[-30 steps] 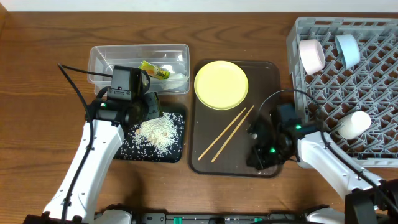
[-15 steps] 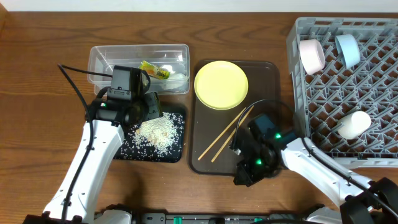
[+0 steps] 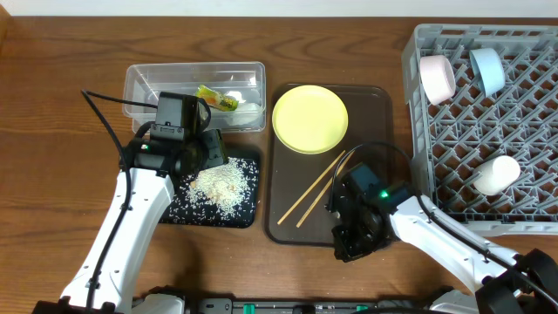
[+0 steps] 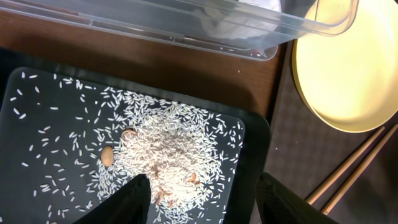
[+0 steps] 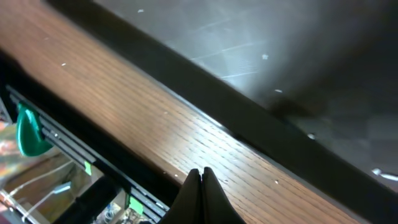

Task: Sort waste into correct bins and load items into the dishwasher rack
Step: 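Reach the right gripper to the chopsticks on the brown tray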

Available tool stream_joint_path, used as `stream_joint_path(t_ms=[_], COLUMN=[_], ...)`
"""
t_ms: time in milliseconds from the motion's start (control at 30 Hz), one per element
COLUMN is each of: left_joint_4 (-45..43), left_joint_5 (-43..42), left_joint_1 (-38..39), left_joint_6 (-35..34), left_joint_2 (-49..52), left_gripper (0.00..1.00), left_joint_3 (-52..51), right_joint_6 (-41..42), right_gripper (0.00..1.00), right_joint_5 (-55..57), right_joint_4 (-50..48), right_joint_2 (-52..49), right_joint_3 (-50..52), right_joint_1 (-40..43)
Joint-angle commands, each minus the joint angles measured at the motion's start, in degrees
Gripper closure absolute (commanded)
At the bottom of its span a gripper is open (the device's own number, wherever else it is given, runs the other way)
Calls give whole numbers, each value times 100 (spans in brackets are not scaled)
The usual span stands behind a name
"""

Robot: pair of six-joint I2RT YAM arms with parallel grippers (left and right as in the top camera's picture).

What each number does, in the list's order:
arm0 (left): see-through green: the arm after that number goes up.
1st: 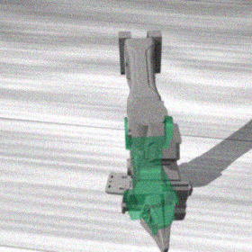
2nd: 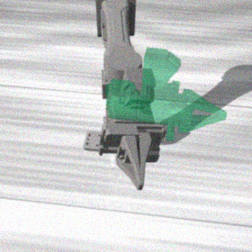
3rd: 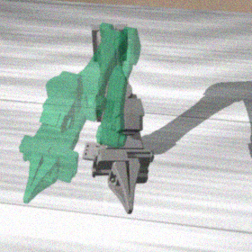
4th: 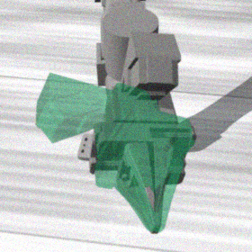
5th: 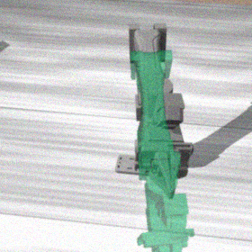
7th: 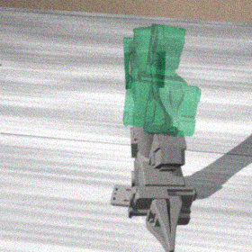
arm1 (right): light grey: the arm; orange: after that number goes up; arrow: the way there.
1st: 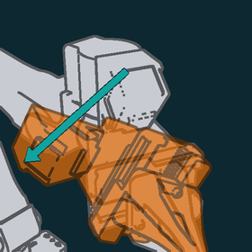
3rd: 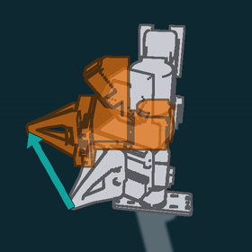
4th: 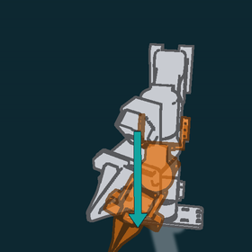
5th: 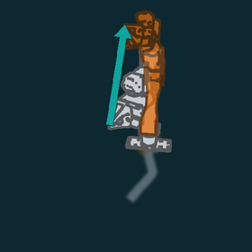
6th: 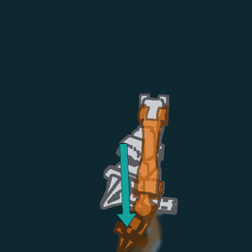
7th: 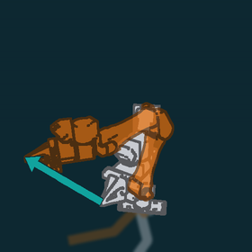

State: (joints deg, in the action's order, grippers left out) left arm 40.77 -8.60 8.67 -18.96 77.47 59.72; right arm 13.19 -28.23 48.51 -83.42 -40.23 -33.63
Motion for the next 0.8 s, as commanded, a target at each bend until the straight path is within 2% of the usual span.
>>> stream_joint_path(t_ms=[0,367,600,767], left_joint_4=[13,13,13,13], left_joint_5=[72,72,72,72], left_joint_1=[-24,-24,-24,-24], left_joint_6=[114,114,114,114], left_joint_2=[-74,-74,-74,-74], left_gripper=[43,43,43,43], left_joint_3=[24,24,24,24], right_joint_6=[306,439,1305,1379], right_gripper=[99,99,99,99], right_joint_5=[114,105,717,940], right_joint_4=[44,-186,-444,-610], right_joint_2=[-92,-734,-732,-728], right_joint_3=[70,70,44,37], right_joint_1=[-55,-50,116,273])
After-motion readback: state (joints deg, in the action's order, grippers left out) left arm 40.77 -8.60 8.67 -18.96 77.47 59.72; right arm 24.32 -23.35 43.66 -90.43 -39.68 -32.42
